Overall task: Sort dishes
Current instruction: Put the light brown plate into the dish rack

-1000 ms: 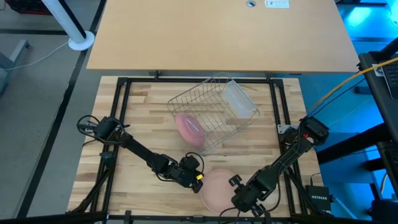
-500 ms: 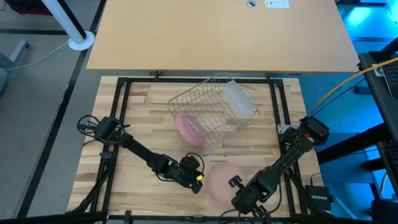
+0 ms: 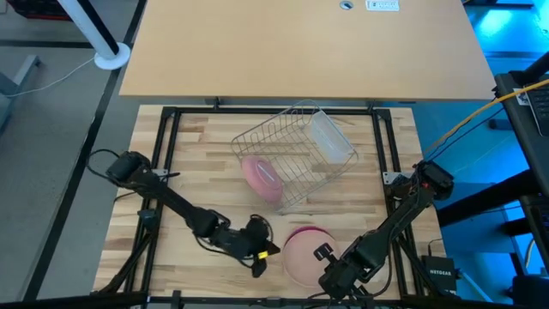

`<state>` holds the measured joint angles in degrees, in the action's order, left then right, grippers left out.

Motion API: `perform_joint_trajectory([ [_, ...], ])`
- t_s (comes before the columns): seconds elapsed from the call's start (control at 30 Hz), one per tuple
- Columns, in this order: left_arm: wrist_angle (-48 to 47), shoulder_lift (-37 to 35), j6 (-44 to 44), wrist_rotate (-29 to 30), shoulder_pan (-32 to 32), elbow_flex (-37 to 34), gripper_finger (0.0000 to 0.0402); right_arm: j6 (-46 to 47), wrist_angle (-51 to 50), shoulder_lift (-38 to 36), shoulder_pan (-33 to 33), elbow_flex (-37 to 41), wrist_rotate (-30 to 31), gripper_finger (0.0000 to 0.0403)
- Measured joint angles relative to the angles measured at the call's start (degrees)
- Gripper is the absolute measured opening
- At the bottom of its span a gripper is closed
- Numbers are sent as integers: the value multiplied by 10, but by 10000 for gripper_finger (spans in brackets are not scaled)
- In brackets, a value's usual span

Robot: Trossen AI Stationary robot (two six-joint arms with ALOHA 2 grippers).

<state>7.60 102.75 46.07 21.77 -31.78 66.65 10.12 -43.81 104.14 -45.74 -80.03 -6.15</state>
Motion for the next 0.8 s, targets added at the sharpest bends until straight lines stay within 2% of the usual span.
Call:
perform_joint_trajectory([
  [0.13,79,-11,-69,-7,-19,0,7,-1,-8,0,0,0,0,11],
  [0.23,133,-11,-139,-49,-27,0,14,-1,-26,0,0,-5,2,11],
  [0.3,143,-11,-148,-50,-31,0,25,-1,-38,0,0,-18,7,15],
  [0.6,145,8,-144,-50,-22,0,120,-41,-108,-1,0,-102,46,12],
  [0.67,147,10,-187,-50,-20,0,139,-46,-108,-2,1,-114,48,12],
  [0.8,170,10,-336,-49,-20,0,160,-46,-123,-2,7,-142,54,16],
])
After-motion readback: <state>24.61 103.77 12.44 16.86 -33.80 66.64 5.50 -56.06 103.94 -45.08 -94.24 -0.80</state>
